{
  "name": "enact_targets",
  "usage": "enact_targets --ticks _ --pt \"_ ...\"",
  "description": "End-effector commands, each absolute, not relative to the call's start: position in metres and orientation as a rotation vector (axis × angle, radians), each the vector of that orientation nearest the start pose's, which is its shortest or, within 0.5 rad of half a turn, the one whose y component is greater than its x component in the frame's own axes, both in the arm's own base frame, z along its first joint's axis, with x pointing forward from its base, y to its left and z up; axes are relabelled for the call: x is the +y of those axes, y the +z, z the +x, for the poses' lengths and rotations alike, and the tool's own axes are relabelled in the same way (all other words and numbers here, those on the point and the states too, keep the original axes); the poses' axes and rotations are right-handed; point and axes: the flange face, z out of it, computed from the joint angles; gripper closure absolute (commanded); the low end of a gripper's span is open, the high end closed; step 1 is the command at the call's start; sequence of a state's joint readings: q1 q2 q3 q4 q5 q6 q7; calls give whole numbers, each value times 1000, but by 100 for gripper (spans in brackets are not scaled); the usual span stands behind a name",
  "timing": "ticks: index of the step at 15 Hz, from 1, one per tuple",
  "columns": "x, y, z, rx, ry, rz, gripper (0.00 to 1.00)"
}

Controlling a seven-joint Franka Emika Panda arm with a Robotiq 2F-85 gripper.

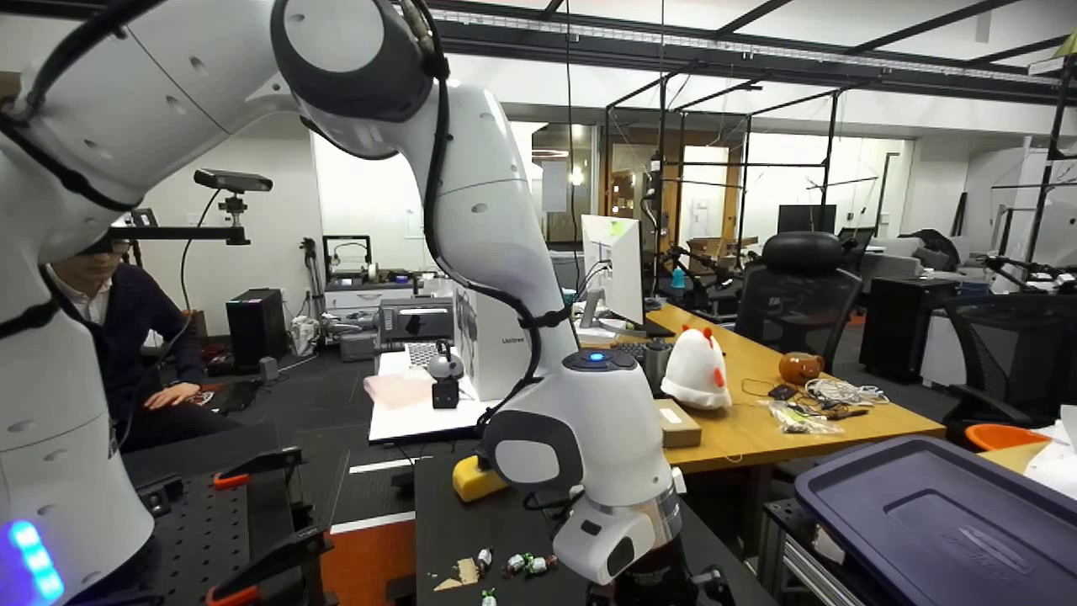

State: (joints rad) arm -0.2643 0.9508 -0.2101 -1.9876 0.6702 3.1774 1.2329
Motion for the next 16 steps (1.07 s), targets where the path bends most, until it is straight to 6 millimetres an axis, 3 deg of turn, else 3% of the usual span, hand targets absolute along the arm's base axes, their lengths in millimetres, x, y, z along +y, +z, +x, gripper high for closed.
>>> enact_targets --ticks 1,6,11,16 --pt "-289 71 475 2573 -547 -1503 0" --pt "-246 95 494 2248 -534 -1788 0" --pt "-211 72 512 1994 -405 -2099 0" --pt "-200 44 525 1750 -308 -2421 0"
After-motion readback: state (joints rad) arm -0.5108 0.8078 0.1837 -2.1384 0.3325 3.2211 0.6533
